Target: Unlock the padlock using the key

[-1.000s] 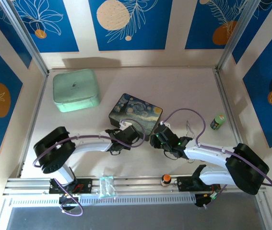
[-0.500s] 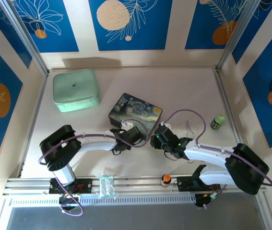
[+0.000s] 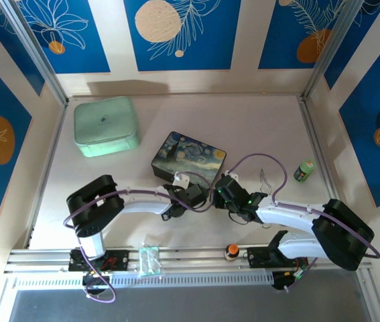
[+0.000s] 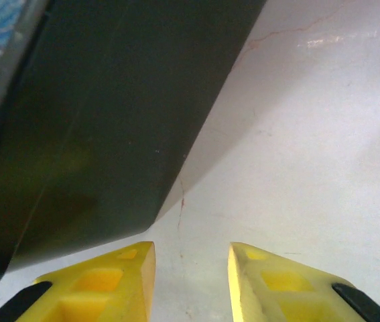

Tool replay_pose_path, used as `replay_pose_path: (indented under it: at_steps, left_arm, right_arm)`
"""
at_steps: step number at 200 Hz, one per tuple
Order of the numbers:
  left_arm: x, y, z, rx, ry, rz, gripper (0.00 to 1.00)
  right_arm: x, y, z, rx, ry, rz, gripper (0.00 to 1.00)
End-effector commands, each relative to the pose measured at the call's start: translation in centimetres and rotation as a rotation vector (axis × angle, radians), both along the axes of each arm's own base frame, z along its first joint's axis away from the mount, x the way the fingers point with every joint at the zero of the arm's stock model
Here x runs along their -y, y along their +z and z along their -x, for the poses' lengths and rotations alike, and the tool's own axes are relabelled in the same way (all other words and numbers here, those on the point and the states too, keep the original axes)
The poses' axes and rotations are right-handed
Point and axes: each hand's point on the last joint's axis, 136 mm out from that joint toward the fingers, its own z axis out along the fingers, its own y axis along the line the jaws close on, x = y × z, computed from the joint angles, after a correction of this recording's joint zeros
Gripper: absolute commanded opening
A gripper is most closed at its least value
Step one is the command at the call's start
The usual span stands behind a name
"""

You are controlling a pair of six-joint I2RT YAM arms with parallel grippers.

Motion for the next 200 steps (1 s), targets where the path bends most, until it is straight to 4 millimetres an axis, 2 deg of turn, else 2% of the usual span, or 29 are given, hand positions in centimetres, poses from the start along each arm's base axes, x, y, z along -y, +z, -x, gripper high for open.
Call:
replay_pose_path:
  at_steps: [1,16,34,66,98,139,179,200]
  left_arm:
    - [-0.2,-1.5,1.5,-0.063,-0.017,-0.017,0.30]
    - [0.1,-0.9,1.5,-0.031,-0.026,-0.017,0.24]
    - [0.4,-0.6,1.6,-0.015,-0.030,-0.026,0.24]
    - [0.5,-1.0,1.9,-0.015,-0.026,-0.013,0.21]
    - [0.3,-1.4,1.9,-0.023,-0.019,-0.035,0.25]
    - [0.8,-0.9,2.4,-0.006,-0.026,-0.018,0.30]
    - [1.3,-0.4,3.2,0.002,-0.038,0.011,0.30]
    - [1.2,-0.2,3.4,0.013,-0.037,0.008,0.23]
  right_arm:
    - [0.4,-0.7,0.3,-0.013,-0.017,0.006,0.34]
    - [0.4,-0.7,0.3,-0.013,-0.019,0.008,0.34]
    - [0.4,-0.9,0.3,-0.015,-0.019,0.013,0.34]
    - [0.3,-0.9,0.3,-0.020,-0.017,0.014,0.33]
    - [0.4,-1.2,0.3,-0.028,-0.027,0.017,0.33]
    - [0.6,-1.3,0.3,-0.030,-0.041,0.020,0.34]
    - [0.7,-1.7,0.4,-0.040,-0.048,0.023,0.34]
    - [0.8,-1.9,0.4,-0.043,-0.052,0.024,0.34]
